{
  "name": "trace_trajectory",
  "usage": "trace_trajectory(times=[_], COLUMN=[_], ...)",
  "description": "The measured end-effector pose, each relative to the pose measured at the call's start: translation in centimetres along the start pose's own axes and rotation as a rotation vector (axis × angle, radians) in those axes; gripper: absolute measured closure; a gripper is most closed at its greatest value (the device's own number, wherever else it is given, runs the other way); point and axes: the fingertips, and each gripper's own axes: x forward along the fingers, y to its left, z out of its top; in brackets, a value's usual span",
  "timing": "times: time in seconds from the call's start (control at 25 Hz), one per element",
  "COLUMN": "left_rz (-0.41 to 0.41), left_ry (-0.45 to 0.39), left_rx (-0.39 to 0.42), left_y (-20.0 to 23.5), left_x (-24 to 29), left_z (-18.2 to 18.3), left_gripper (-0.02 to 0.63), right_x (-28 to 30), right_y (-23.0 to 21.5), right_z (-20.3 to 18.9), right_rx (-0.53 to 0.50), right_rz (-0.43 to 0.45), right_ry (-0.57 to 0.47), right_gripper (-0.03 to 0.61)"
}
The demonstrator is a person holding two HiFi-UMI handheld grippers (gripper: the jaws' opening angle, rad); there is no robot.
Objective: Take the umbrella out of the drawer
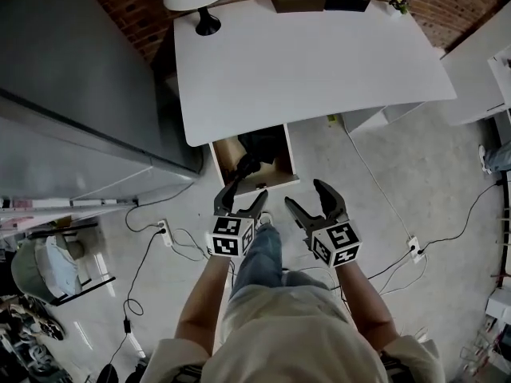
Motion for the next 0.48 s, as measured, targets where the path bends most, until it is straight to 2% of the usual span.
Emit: trace_trajectory(times=[0.48], left_rz=[-0.061], left_ry=[0.175], left_rx=[0.087], left_y=[3.6], left_x=[10.8], left_z=[-5.5], left_gripper=[0.288], right_x=[6.1], right_y=[-3.6], right_z=[-4.4], right_rx=[0.056], right_rz=[-0.041], right_ry=[0.080], right_gripper=[0.239])
